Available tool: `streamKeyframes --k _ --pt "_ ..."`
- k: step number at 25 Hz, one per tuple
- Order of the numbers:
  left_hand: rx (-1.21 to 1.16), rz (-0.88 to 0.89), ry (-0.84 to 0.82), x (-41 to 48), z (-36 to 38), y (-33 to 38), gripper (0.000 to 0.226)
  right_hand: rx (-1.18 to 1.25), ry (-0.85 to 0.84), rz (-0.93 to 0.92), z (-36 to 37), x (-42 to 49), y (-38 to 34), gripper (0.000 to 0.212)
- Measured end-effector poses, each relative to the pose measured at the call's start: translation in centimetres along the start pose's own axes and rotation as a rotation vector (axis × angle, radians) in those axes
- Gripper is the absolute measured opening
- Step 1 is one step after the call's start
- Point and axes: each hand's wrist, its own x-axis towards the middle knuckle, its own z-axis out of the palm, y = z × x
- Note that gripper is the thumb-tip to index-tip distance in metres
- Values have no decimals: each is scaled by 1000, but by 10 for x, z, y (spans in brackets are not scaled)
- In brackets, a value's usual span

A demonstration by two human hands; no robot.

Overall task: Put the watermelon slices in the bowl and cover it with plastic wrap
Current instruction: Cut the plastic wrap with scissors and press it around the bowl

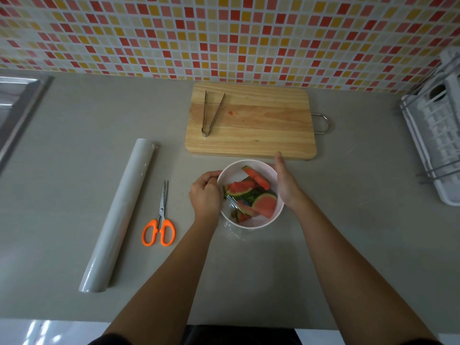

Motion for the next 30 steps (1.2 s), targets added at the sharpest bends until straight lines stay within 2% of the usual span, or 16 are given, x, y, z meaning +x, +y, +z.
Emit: streamKeyframes --k 2,4,8,14,16,18,22,25,27,28,29,30 --pt "4 22 22 0 -1 -1 43 -73 76 34 6 0 -6 109" --pt "8 29 29 2 -3 -3 42 -172 152 43 12 -3 -10 123" --pt "-15 34 45 3 -8 -7 40 -320 261 23 18 -11 -17 112" --pt "-39 25 29 4 -8 -9 41 -395 343 144 24 -22 -17 94" --pt "-33 30 6 6 -8 -8 42 -482 426 153 24 -25 -13 85" --pt "-18 43 -21 6 -7 -7 43 -558 537 143 24 -27 -2 86" --pt "8 23 -67 8 -5 -4 41 -522 747 84 24 -29 15 92" --pt "-3 -44 -127 13 -8 -3 34 -367 732 92 19 -26 18 86" --pt "-32 -106 -182 15 -9 -2 29 -192 726 -4 15 -25 17 73" --pt "-39 -136 -209 16 -10 -1 26 -70 678 -90 13 -26 16 63" --pt "-38 -160 -234 15 -11 0 23 39 562 -156 12 -27 17 55" --pt "-25 -171 -253 14 -12 1 20 120 395 -181 11 -30 18 55"
